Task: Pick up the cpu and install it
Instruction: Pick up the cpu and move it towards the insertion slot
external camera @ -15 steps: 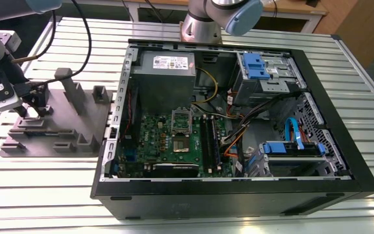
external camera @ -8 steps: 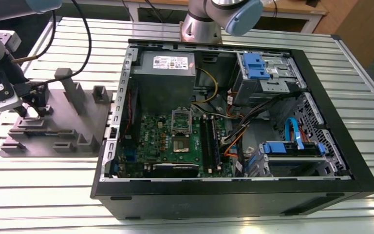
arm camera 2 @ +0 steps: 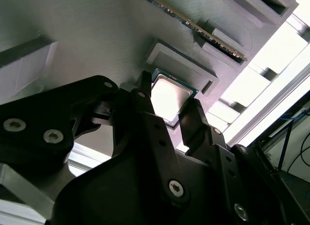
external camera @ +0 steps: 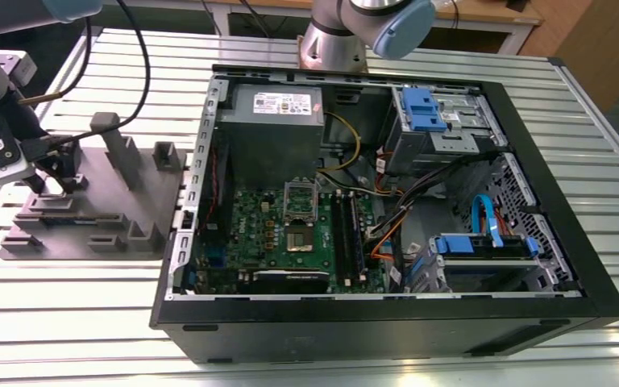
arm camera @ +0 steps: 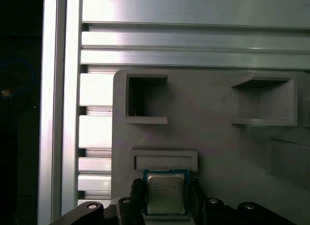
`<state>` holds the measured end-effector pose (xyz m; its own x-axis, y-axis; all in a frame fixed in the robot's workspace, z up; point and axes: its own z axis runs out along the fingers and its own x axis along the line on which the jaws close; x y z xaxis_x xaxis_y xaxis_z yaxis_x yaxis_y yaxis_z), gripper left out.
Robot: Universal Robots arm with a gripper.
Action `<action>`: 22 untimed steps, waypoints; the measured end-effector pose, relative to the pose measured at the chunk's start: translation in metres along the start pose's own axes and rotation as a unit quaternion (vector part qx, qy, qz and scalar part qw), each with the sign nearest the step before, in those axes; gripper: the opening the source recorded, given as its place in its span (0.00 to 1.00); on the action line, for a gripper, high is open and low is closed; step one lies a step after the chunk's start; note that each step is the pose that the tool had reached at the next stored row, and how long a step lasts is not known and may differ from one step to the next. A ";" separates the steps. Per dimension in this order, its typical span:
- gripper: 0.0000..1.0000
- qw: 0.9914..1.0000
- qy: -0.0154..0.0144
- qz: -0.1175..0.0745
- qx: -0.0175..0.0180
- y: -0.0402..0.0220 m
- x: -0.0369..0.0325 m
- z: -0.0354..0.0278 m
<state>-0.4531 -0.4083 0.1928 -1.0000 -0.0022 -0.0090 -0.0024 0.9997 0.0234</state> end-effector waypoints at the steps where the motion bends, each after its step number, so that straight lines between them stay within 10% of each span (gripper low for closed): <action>1: 0.47 1.000 0.000 0.000 0.000 0.0000 0.0000 0.0000; 22: 0.47 1.000 0.000 0.000 0.000 0.0002 -0.0001 -0.0079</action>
<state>-0.4530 -0.4083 0.2007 -1.0000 -0.0021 -0.0091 -0.0023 0.9997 0.0234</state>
